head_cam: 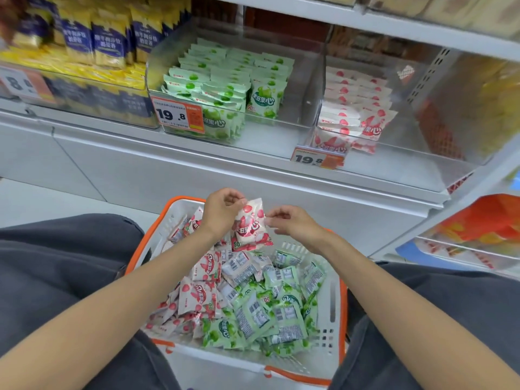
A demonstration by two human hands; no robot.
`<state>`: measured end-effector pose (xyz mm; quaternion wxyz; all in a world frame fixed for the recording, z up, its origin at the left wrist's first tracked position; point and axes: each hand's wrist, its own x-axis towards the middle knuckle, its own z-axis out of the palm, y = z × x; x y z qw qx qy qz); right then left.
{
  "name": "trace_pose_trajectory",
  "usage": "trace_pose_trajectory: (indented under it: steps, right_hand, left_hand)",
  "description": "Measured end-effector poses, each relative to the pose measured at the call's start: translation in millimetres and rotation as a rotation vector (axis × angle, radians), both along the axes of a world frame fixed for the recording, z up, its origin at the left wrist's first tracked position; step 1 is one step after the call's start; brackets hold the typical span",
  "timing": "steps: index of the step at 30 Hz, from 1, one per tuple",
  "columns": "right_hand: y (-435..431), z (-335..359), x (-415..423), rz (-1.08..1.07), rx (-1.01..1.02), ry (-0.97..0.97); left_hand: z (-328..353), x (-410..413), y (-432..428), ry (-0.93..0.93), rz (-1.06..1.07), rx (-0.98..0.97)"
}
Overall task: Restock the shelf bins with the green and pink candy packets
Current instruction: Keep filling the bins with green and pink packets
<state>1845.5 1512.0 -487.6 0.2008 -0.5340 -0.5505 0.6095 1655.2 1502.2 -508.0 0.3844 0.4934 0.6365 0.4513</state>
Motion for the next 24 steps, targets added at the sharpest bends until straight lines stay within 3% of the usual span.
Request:
trace_pose_trajectory:
  steps: [2, 5, 8, 11, 16, 20, 24]
  right_hand:
    - [-4, 3, 2, 0.055, -0.129, 0.076]
    - [-15, 3, 2, 0.096, -0.039, -0.007]
    - [-18, 8, -1, -0.09, 0.053, 0.049]
    - [-17, 15, -3, -0.228, 0.148, 0.113]
    - [-21, 21, -3, -0.324, 0.452, -0.161]
    - [-21, 30, 12, -0.434, 0.669, -0.361]
    - [-14, 46, 28, -0.547, 0.766, -0.303]
  left_hand:
    - [-1, 7, -4, -0.024, -0.035, -0.012]
    - [4, 19, -8, -0.062, -0.027, 0.004]
    - [8, 30, -10, -0.12, 0.132, -0.083]
    - [13, 46, -11, -0.081, 0.061, -0.215]
    - [32, 83, -9, 0.062, 0.101, -0.085]
    - [55, 116, -4, 0.038, 0.151, -0.046]
    - [79, 135, 9, 0.024, 0.156, 0.065]
